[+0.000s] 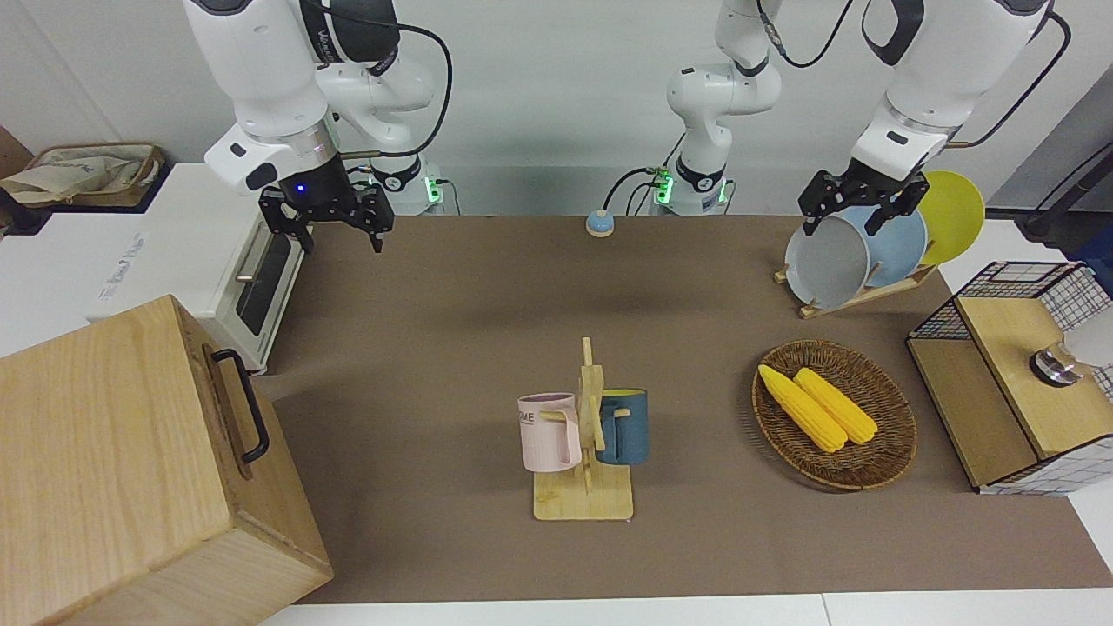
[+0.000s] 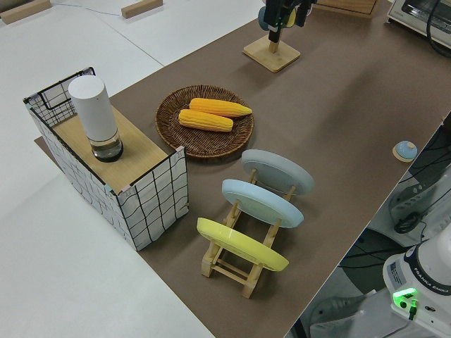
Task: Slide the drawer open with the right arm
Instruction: 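Raise the right arm and swing it toward the wooden drawer handle, then reach the right gripper to the black drawer handle and grasp it, then pull the handle toward the robot with the right gripper, sliding the drawer out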
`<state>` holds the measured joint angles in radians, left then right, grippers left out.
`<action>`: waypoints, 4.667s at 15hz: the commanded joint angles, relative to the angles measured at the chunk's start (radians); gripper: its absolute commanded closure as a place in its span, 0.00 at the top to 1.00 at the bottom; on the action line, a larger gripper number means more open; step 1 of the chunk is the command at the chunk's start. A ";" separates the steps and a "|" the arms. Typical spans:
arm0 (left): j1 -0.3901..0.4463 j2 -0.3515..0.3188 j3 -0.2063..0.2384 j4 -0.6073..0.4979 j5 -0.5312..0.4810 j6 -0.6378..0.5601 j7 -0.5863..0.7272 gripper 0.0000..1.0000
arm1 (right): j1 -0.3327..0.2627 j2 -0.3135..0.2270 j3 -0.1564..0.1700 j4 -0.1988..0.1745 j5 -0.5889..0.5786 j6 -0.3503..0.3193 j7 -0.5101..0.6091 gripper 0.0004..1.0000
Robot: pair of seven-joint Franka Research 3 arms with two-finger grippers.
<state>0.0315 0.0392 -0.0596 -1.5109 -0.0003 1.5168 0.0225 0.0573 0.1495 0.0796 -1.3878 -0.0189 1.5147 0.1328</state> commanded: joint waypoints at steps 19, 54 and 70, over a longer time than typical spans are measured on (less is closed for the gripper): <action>0.004 0.011 -0.006 0.026 0.017 -0.020 0.010 0.99 | 0.141 0.061 0.072 -0.008 -0.692 0.130 -0.041 0.98; 0.004 0.011 -0.006 0.026 0.017 -0.020 0.010 0.99 | 0.133 0.394 0.019 -0.195 -1.797 0.214 0.340 0.00; 0.004 0.011 -0.006 0.026 0.017 -0.020 0.010 0.99 | 0.338 0.372 0.032 -0.155 -1.549 0.004 0.370 0.00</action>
<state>0.0315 0.0392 -0.0596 -1.5109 -0.0003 1.5168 0.0225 0.3458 0.5440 0.1127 -1.5581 -1.6140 1.5645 0.5005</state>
